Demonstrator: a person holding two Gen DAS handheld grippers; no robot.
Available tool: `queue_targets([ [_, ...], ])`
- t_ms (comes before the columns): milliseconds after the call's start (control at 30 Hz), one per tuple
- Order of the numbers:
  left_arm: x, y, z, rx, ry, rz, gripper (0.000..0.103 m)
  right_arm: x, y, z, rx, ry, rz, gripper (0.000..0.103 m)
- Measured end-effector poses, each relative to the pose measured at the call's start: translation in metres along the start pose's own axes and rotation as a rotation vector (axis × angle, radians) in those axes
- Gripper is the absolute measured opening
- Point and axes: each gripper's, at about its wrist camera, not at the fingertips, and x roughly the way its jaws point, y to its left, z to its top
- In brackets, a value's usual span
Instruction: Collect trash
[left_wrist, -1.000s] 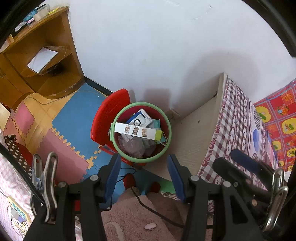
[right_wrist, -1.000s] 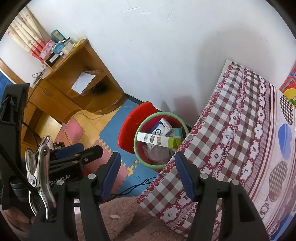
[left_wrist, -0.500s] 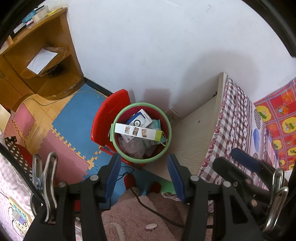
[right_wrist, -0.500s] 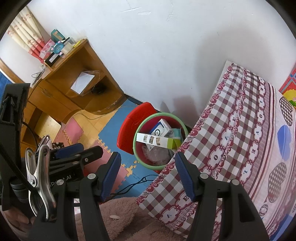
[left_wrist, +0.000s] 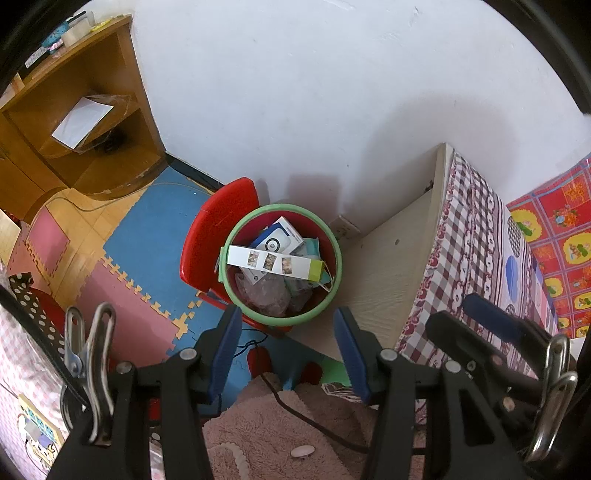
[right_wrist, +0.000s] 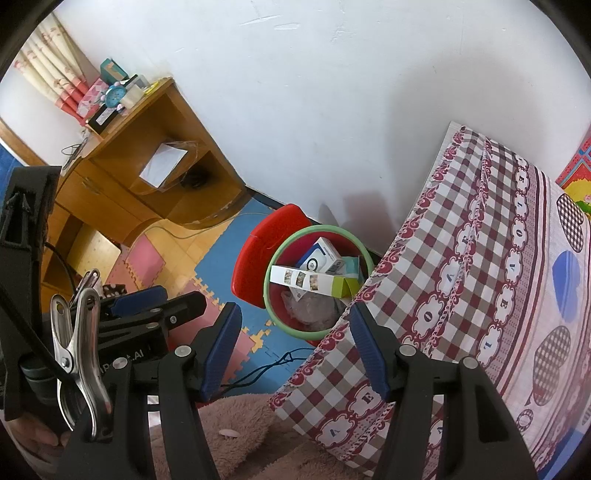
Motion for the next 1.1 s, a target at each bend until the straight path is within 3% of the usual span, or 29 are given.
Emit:
queue_targets([
  [1100,0.0055,-0.0004,0.0077,0.024,0.009,0.007,0.054,0.0042,-0.0104,0.0072,0.001,0.005,0.001,0.063],
])
